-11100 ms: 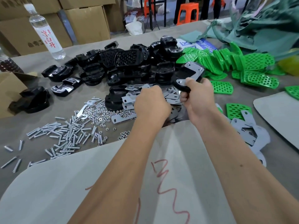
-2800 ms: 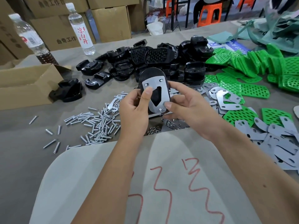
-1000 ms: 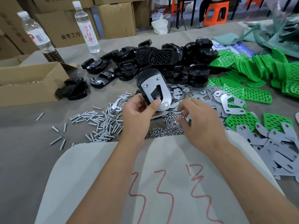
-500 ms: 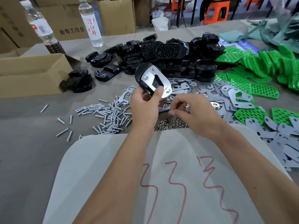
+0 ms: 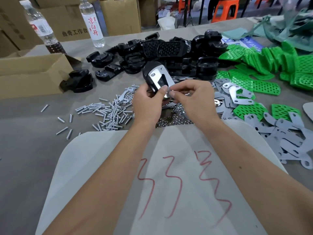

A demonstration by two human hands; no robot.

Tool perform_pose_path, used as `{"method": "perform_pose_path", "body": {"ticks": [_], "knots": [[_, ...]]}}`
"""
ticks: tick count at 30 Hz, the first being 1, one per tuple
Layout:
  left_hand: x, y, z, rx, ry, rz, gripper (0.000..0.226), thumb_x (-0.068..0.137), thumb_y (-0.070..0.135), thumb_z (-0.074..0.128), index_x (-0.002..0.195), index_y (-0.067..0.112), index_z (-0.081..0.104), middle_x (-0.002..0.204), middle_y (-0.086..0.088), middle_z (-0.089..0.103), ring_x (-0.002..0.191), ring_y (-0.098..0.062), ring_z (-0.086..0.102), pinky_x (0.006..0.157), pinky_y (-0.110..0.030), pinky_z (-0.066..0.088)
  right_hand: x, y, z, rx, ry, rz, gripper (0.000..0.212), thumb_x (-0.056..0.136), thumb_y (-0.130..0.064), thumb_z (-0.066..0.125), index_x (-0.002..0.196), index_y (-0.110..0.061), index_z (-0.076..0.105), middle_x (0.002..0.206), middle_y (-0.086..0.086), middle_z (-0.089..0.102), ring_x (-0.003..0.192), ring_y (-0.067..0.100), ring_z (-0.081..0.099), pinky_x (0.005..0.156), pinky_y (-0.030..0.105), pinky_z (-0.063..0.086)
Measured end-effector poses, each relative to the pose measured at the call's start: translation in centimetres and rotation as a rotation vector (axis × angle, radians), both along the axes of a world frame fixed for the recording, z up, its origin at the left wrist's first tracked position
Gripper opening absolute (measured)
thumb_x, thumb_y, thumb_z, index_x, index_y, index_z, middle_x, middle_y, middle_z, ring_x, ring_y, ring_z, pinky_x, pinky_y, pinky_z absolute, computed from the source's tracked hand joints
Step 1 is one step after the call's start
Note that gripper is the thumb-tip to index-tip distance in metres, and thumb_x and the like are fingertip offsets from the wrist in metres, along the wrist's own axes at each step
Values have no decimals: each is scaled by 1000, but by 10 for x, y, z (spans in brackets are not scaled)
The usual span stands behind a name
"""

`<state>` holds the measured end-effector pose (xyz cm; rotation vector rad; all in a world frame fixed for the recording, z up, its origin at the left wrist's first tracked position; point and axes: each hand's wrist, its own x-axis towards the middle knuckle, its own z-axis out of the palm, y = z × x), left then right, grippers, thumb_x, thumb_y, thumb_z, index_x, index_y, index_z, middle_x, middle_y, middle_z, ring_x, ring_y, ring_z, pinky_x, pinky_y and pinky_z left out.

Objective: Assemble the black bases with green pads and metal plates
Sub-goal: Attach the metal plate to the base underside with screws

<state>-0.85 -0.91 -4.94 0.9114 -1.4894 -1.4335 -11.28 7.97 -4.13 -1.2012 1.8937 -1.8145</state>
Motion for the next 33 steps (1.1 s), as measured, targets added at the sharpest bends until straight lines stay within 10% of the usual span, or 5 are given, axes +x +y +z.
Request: {"method": "perform_pose_path", "body": {"ticks": [23, 33], "knots": [[4, 6, 6, 76, 56, -79, 15, 98, 13, 70, 110, 4, 70, 105, -17, 77, 95, -35, 77, 81, -52, 64, -3, 12, 3, -5, 95, 66, 6, 88, -7, 80, 88, -13, 82, 77, -8, 75, 59, 4, 63, 50, 16, 51], [4, 3, 5, 137, 142, -91, 16, 99, 13, 68, 109, 0, 70, 107, -21, 76, 97, -36, 76, 86, -46, 64, -5, 6, -1, -74, 262, 38, 7, 90, -10, 79, 93, -14, 83, 82, 4, 64, 71, 17, 61, 50, 37, 59]]}}
